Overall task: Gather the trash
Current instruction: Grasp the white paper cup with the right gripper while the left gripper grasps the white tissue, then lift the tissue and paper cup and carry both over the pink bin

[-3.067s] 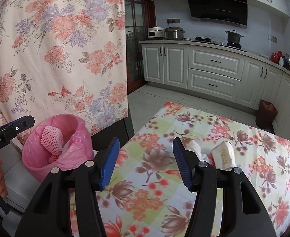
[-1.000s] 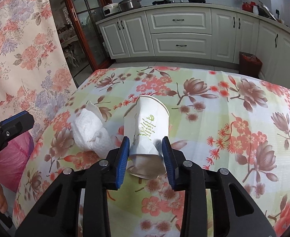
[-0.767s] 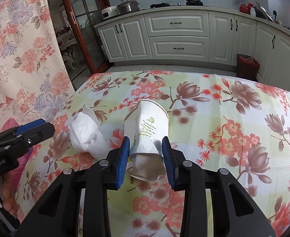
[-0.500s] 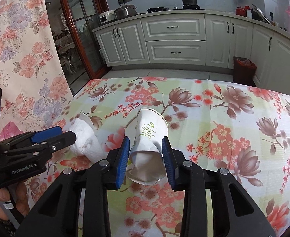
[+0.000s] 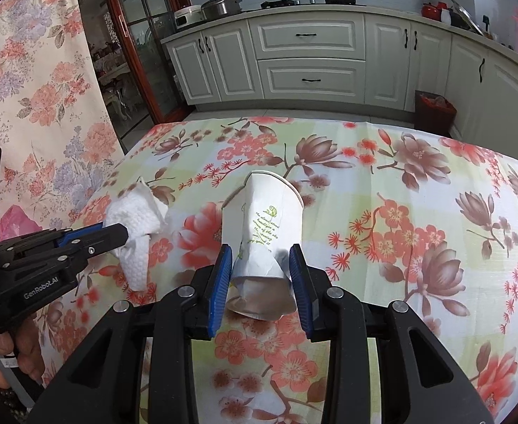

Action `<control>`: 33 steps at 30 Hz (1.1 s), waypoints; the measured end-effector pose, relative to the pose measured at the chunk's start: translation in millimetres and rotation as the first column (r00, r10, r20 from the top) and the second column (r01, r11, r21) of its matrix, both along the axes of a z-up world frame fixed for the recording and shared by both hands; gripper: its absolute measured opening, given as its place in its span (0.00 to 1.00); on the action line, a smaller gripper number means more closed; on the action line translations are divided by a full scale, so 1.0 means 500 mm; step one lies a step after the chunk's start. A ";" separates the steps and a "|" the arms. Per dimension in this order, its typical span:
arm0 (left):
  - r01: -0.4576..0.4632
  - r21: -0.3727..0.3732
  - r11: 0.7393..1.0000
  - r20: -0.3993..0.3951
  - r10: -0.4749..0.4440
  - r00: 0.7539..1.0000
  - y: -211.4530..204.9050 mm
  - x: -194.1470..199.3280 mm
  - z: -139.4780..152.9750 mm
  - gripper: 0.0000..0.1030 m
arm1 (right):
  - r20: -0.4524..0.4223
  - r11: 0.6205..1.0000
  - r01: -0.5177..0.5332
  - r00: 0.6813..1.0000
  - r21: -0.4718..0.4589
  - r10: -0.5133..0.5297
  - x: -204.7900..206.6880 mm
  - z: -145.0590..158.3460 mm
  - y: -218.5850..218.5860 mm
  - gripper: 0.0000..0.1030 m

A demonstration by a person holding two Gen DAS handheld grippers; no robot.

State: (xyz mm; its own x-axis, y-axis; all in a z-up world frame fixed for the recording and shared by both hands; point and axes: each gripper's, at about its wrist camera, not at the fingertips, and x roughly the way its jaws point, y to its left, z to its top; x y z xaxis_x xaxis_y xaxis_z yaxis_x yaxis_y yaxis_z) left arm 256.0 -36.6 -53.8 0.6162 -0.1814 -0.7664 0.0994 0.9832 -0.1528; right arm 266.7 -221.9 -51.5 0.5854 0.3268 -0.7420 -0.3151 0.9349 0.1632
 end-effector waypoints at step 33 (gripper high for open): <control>-0.033 -0.037 0.999 0.130 0.038 0.991 0.044 -0.193 0.140 0.14 | 0.113 1.000 -0.015 0.993 0.014 0.014 -0.147 0.105 0.011 0.30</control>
State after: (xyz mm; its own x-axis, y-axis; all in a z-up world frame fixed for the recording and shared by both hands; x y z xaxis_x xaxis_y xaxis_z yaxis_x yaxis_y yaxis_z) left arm 159.8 -14.8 16.4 0.7171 -0.1829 -0.6726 0.0857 0.9808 -0.1753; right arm 193.4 -216.3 1.0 0.6606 0.3459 -0.6663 -0.3457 0.9280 0.1391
